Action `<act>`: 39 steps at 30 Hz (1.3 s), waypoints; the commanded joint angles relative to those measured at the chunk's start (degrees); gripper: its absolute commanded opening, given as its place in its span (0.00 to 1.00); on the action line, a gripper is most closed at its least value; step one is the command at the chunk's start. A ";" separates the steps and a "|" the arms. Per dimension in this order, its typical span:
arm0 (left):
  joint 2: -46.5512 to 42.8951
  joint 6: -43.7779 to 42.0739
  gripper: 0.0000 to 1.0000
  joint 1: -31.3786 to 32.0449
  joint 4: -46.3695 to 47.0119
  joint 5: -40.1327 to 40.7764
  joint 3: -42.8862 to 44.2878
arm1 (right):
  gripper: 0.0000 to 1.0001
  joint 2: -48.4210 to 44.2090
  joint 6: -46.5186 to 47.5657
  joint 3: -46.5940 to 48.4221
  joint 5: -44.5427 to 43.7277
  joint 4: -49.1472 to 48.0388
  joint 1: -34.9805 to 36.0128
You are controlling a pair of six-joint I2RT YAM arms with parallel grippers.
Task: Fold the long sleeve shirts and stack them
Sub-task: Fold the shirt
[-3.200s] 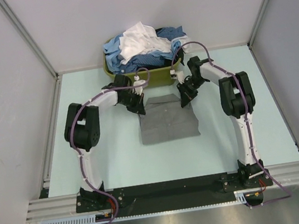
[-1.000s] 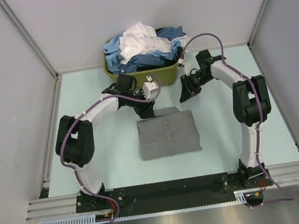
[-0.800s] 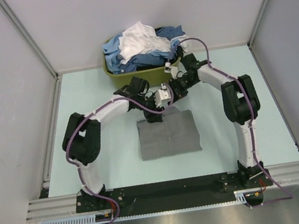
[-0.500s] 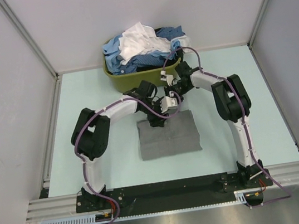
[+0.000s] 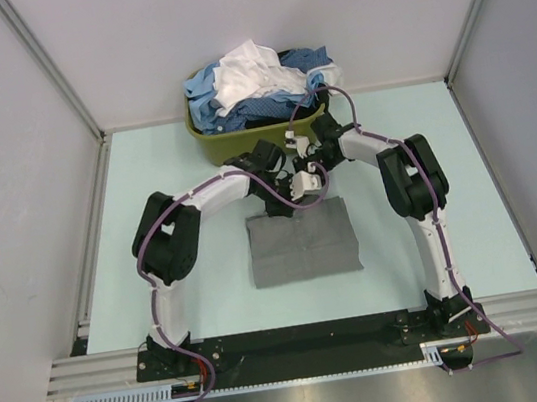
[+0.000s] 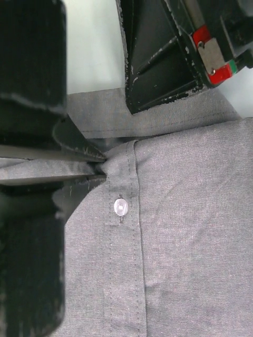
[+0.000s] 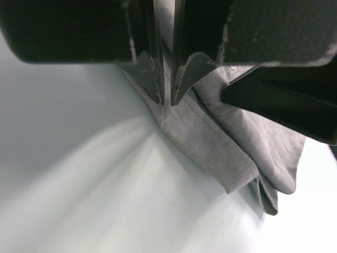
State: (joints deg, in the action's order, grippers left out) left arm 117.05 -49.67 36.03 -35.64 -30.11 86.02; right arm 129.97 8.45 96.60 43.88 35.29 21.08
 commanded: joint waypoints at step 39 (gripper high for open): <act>-0.25 -0.69 0.00 -0.61 13.67 15.43 1.35 | 0.19 1.34 6.40 7.46 -5.47 9.08 -0.69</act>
State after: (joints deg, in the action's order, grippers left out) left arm 116.07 -48.12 36.01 -25.80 -18.59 86.67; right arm 131.55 12.88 100.05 42.92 39.55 21.17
